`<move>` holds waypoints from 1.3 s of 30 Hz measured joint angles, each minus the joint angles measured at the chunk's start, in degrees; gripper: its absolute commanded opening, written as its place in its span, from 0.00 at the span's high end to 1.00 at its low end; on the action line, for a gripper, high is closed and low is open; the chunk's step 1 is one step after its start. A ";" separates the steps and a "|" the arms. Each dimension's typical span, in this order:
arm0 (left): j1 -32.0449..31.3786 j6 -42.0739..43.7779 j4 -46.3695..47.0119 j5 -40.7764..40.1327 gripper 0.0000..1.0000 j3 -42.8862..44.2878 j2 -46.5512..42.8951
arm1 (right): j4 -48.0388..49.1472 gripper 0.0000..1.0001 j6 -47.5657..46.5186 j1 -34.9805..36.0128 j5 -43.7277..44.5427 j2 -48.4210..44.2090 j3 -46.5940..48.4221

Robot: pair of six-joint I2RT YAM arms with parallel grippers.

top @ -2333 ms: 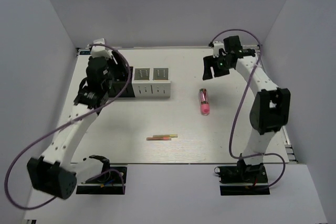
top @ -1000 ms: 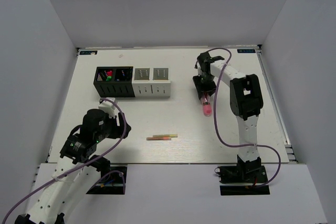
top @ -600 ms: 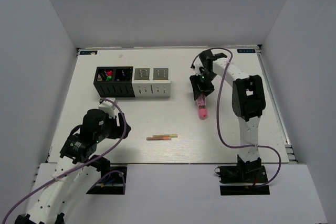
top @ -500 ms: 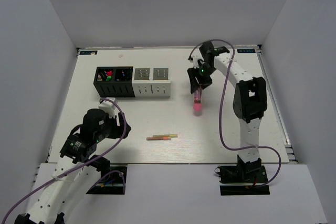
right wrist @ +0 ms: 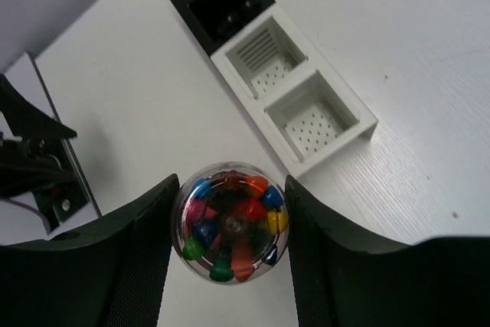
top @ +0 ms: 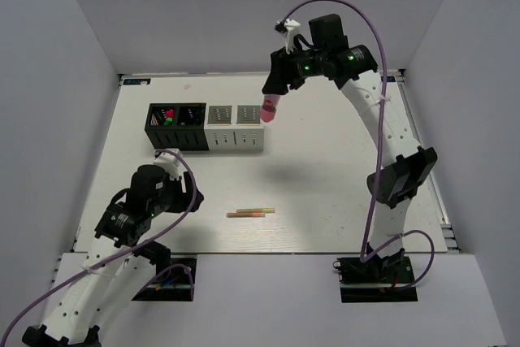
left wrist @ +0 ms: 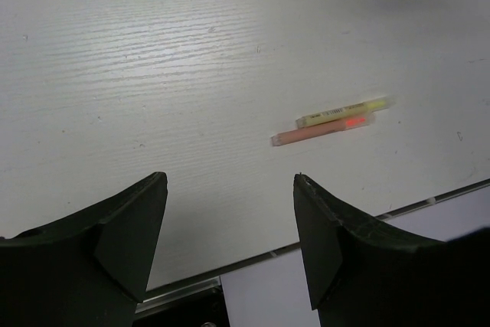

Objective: Sort the stationery into containers
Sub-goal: Place the stationery in the storage box.

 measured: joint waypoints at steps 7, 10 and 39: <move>0.00 -0.59 -0.07 -0.09 0.23 1.90 1.22 | 13.27 1.00 8.33 3.65 2.78 2.91 -0.28; 0.00 -0.85 -0.20 -0.26 0.23 1.95 0.92 | 18.60 1.00 10.32 5.01 5.11 5.09 -0.31; 0.00 -1.95 -0.79 -1.14 0.24 1.95 0.50 | 33.75 0.59 -4.63 13.90 12.92 20.72 1.29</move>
